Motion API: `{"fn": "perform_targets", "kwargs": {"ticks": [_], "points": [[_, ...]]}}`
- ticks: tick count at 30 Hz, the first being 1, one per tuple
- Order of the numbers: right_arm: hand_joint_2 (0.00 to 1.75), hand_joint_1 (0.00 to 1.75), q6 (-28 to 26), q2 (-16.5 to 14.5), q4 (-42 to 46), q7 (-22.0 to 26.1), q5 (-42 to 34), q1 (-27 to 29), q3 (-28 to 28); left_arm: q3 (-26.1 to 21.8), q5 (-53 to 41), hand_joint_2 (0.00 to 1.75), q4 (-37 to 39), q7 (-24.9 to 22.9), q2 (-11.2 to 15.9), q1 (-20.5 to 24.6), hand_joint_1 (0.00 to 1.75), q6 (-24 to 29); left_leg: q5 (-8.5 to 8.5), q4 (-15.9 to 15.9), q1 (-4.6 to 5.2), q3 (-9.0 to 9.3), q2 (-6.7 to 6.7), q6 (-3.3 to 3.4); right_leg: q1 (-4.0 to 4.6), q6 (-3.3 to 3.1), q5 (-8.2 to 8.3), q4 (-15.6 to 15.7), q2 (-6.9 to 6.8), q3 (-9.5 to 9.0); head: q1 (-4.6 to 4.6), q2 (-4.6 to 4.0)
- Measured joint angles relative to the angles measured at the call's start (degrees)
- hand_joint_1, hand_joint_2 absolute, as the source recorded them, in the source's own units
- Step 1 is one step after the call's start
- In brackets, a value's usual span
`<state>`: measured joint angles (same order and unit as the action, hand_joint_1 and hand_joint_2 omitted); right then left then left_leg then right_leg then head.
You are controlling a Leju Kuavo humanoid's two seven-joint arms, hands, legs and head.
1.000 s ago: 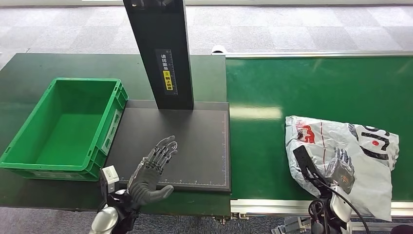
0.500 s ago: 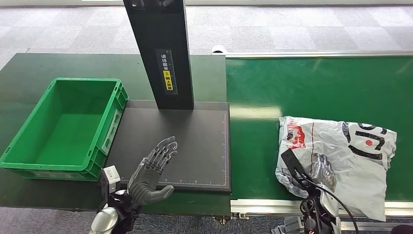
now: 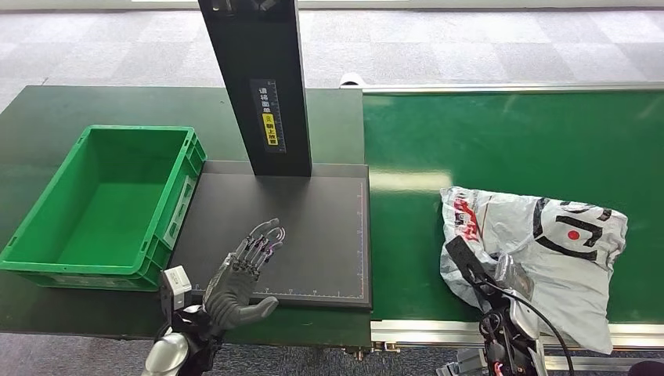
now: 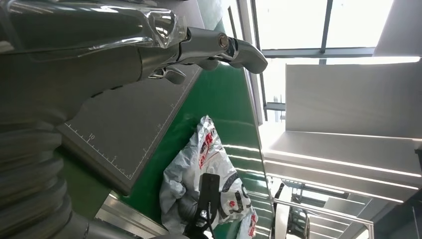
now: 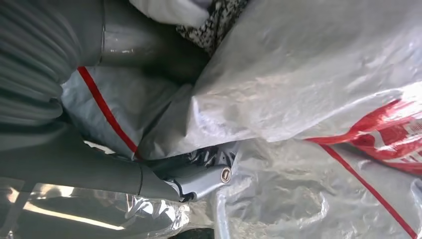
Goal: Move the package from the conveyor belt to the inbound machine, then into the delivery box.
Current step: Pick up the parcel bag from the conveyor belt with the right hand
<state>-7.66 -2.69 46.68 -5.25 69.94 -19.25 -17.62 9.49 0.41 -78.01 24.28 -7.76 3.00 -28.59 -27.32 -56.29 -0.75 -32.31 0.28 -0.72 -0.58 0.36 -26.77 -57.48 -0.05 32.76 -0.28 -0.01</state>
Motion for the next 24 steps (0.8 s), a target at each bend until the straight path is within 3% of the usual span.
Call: {"fn": "perform_targets", "kwargs": {"ticks": [24], "points": [[1.75,1.75,-2.49,0.26,0.55,6.96,-5.97,-0.05,3.08,0.0,-0.17,1.75,0.02,0.44,0.07,-0.04,0.0,0.71,0.0,0.0,0.0,0.01,0.0,0.0,0.0,0.0,0.0,0.0,0.0,-0.02,-0.01,0.01]]}}
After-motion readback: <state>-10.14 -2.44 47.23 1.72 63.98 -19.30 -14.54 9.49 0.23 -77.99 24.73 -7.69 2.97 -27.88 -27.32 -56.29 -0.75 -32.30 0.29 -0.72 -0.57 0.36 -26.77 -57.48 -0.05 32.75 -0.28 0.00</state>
